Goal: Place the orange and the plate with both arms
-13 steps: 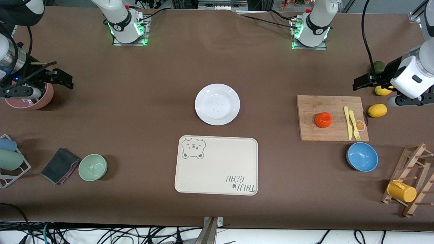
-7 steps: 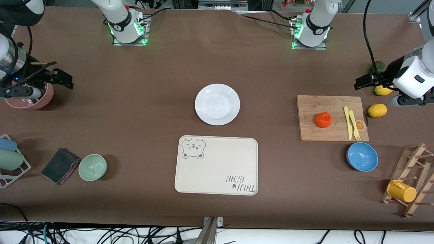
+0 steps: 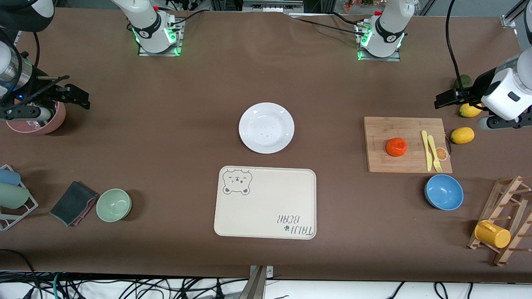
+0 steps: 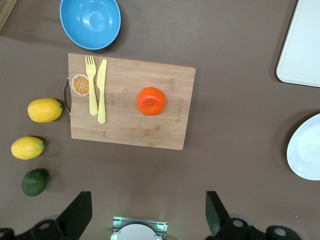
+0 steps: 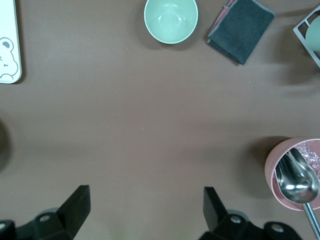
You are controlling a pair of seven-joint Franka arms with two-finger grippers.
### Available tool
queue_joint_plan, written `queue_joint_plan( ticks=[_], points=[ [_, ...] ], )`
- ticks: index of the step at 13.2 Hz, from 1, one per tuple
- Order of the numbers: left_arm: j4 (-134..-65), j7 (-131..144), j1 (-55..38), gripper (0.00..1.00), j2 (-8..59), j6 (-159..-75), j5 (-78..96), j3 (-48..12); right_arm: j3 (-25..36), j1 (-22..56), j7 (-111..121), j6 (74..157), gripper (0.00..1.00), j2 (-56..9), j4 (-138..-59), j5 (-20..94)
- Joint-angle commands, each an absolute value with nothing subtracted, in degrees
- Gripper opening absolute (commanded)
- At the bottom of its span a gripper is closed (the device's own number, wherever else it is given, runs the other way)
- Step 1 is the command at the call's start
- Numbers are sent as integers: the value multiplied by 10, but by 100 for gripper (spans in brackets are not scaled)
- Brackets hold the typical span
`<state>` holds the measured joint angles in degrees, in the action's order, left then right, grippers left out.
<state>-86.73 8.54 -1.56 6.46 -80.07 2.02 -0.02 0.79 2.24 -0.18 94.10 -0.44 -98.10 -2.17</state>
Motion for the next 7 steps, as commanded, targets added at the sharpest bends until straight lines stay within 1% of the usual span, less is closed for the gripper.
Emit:
queue_joint_plan(
  ticks=[1, 7],
  points=[
    [-869, 82, -14, 100, 56, -793, 12, -1, 3, 17, -6, 937, 100, 1, -984, -24],
    [-868, 83, -15, 100, 58, -798, 15, -2, 3, 17, -5, 937, 100, 1, -984, -24]
  ],
)
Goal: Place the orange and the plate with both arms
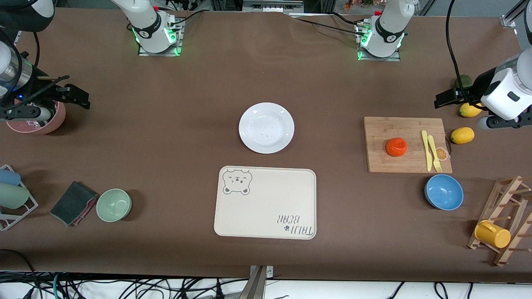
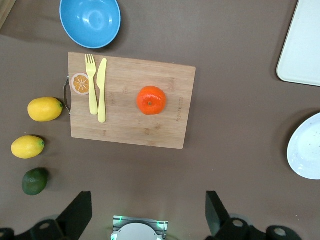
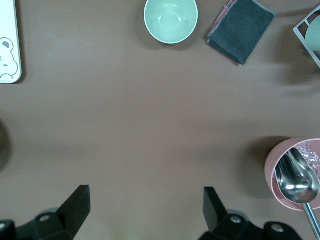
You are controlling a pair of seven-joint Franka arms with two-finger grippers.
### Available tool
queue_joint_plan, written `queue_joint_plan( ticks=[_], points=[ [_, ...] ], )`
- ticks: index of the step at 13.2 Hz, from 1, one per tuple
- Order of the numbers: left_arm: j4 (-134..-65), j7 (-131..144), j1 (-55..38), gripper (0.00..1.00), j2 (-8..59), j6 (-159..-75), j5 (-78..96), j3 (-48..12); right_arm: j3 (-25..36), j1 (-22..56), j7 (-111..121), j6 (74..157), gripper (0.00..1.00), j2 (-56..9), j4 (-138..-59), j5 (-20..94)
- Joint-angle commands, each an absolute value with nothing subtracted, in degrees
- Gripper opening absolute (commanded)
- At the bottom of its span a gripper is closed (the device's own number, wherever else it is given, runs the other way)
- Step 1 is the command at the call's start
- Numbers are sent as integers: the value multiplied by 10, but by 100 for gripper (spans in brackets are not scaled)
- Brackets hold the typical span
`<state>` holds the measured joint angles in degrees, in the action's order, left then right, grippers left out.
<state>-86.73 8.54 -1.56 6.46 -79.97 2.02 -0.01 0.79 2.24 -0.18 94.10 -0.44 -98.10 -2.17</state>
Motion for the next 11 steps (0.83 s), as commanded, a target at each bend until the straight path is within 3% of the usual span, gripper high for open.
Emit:
queue_joint_plan(
  ticks=[1, 7, 11],
  points=[
    [-868, 83, -15, 100, 59, -799, 15, -2, 3, 17, -5, 937, 100, 1, -984, -24],
    [-874, 89, -11, 100, 75, -807, 35, -1, 3, 17, -2, 937, 100, 0, -984, -24],
    [-946, 86, 6, 100, 95, -928, 35, -1, 3, 17, -2, 937, 100, 0, -984, -24]
  ],
)
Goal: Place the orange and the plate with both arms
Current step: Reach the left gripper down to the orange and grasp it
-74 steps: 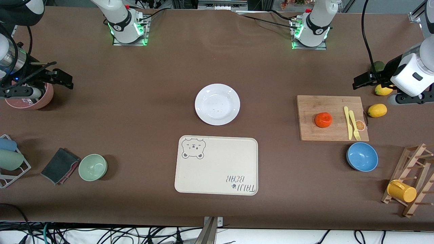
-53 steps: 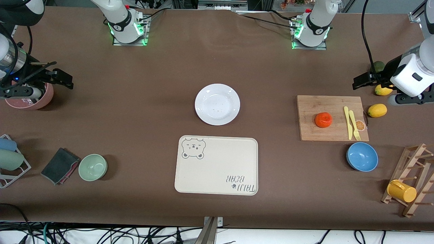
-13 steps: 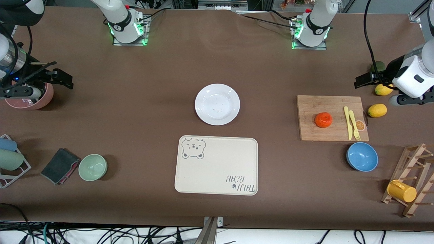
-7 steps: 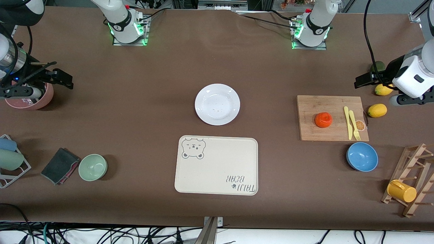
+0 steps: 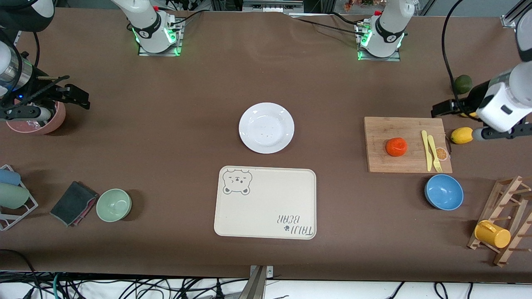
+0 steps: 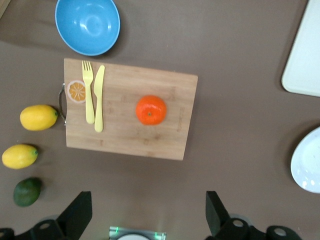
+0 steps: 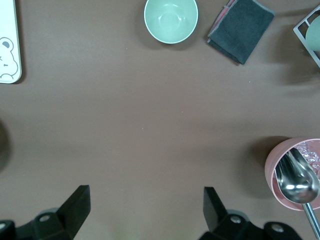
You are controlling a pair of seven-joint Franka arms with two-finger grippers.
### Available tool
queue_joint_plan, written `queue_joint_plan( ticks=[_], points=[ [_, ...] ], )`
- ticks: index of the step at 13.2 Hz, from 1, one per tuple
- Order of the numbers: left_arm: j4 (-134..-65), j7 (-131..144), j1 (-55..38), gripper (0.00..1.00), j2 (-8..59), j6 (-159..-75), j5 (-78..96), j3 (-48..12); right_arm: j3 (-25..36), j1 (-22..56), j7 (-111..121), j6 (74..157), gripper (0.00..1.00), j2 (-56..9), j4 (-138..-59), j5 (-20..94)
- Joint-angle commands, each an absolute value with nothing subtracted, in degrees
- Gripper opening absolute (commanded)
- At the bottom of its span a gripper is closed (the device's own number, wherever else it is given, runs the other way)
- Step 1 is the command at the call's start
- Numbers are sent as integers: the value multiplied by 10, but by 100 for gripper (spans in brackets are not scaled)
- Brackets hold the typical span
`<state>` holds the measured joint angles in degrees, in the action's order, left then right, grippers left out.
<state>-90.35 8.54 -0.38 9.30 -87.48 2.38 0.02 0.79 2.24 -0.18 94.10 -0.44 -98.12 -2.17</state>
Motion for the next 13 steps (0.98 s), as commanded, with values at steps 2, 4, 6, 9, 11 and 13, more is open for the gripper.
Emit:
queue_joint_plan(
  ticks=[2, 4, 6, 9, 11, 13],
  points=[
    [-989, 86, 6, 100, 110, -993, 35, -1, 3, 17, -2, 937, 100, 0, -984, -24],
    [-988, 87, 6, 100, 137, -1004, 35, -1, 3, 17, -3, 937, 100, 0, -984, -24],
    [-991, 88, 7, 100, 163, -1020, 35, -1, 3, 17, 1, 937, 100, 0, -984, -24],
    [-1049, 87, 18, 100, 170, -1093, 36, -2, 3, 17, -3, 937, 100, -1, -984, -24],
    [-1081, 87, 19, 99, 167, -1139, 52, -3, 3, 17, -4, 937, 100, -1, -984, -24],
    [-1132, 87, 18, 98, 157, -1197, 61, -4, 3, 17, -4, 937, 100, -1, -984, -24]
  ],
)
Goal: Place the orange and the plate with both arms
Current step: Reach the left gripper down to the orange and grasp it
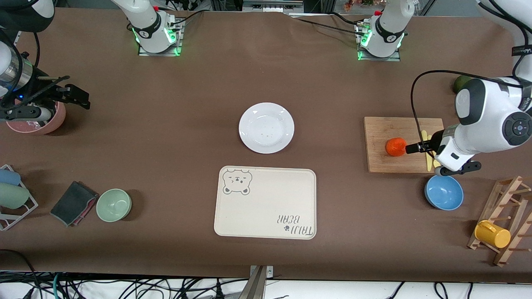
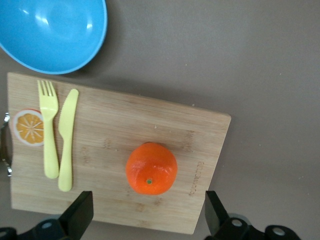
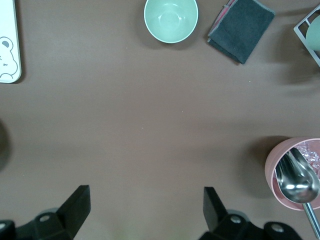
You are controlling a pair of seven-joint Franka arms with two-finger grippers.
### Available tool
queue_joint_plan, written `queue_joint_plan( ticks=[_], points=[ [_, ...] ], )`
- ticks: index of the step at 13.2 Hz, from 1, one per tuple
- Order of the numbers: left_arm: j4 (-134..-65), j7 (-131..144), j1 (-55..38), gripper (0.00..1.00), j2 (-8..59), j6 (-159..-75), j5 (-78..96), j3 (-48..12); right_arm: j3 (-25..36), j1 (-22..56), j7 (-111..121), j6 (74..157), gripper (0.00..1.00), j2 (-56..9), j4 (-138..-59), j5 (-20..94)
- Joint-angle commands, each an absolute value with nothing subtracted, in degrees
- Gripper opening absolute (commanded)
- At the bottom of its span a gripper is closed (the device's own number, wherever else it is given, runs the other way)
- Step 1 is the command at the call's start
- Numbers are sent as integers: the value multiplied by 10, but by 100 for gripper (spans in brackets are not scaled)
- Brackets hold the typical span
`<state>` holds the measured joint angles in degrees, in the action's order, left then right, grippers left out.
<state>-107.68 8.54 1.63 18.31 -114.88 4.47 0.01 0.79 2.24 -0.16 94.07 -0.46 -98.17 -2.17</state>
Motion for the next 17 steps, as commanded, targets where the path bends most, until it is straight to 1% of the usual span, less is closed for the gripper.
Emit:
queue_joint_plan(
  ticks=[1, 2, 3, 7, 11, 12, 13, 14, 15, 17],
  points=[
    [-1165, 87, 18, 98, 149, -1234, 61, -5, 3, 17, -4, 937, 100, -1, -984, -24],
    [-1194, 87, 18, 99, 144, -1271, 61, -5, 3, 17, -3, 937, 100, -1, -984, -24],
    [-1209, 86, 17, 99, 146, -1293, 61, -5, 3, 17, -3, 937, 100, -1, -984, -24],
    [-1251, 86, 12, 99, 164, -1367, 61, -9, 3, 17, -4, 936, 100, -1, -984, -24],
    [-1260, 86, 11, 99, 185, -1390, 61, -9, 3, 17, -4, 937, 100, -1, -984, -24],
    [-1260, 84, 11, 97, 186, -1392, 61, -9, 3, 17, -4, 937, 100, -1, -984, -24],
    [-1260, 82, 12, 82, 187, -1392, 61, -9, 3, 17, -4, 937, 100, -1, -984, -24],
    [-1260, 82, 15, 64, 192, -1392, 61, -9, 3, 17, -4, 936, 100, -1, -984, -24],
    [-1260, 82, 17, 49, 195, -1392, 61, -9, 3, 17, -4, 937, 100, -1, -984, -24],
    [-1260, 81, 18, 27, 201, -1392, 61, -10, 3, 17, -4, 936, 100, -1, -984, -24]
  ],
)
